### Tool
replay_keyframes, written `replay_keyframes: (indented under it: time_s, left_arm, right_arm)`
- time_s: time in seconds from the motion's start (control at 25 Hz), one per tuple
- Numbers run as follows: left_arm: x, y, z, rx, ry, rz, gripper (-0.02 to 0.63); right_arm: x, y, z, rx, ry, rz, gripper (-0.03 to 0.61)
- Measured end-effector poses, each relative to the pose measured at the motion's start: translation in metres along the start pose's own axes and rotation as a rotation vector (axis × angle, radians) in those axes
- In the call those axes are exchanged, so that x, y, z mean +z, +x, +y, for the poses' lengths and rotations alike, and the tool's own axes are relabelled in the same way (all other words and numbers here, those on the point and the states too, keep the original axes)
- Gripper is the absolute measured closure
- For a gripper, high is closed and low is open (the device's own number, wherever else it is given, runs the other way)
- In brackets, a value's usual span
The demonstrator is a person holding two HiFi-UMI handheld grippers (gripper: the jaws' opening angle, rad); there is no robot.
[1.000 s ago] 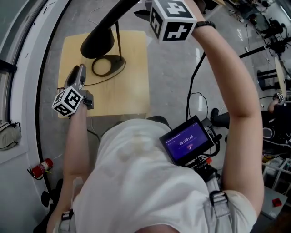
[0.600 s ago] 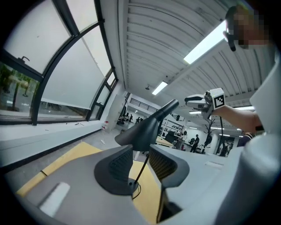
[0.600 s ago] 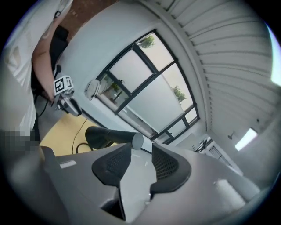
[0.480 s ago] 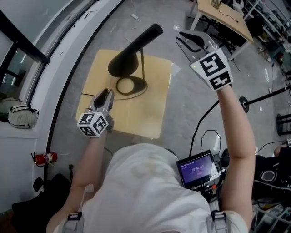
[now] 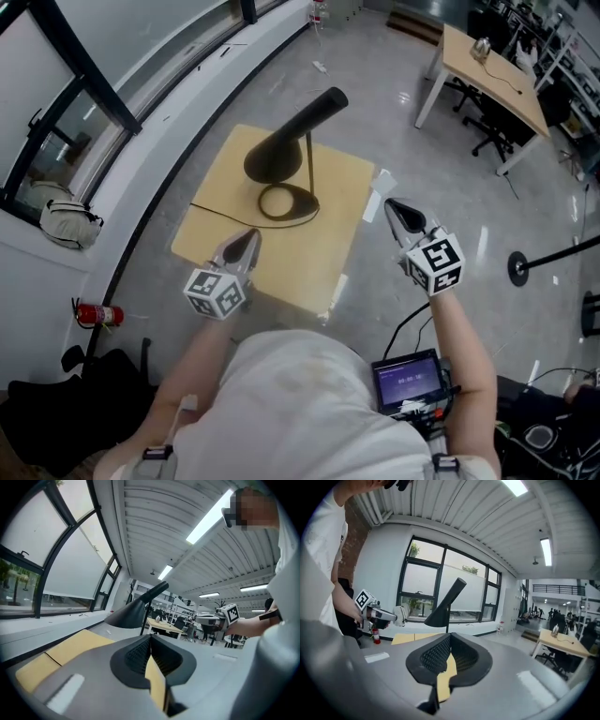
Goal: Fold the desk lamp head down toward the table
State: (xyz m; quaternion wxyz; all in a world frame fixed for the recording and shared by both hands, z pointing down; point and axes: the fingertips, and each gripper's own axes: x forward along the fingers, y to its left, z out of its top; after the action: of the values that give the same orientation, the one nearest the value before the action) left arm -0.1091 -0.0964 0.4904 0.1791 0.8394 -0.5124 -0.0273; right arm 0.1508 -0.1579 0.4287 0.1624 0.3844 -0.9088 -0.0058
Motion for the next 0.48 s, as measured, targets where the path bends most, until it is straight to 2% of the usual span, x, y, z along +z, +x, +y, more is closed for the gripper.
replay_keyframes:
  time_s: [0.2,0.36,0.48]
  left_arm:
    - [-0.018,-0.007,-0.029,-0.028,0.008,0.021,0.612]
    - [-0.028,-0.009,-0.061,-0.085,0.013,0.029,0.612]
    - [-0.037,-0.016,-0.079,-0.097,0.011,0.035,0.612]
  right_arm:
    - [-0.035,-0.022,0.035,0.059,0.091,-0.056,0.566]
    - [-0.055,-0.039,0.065,0.123,0.161,-0.104,0.566]
    - [-0.062,-0.047,0.09,0.172,0.198,-0.14,0.566]
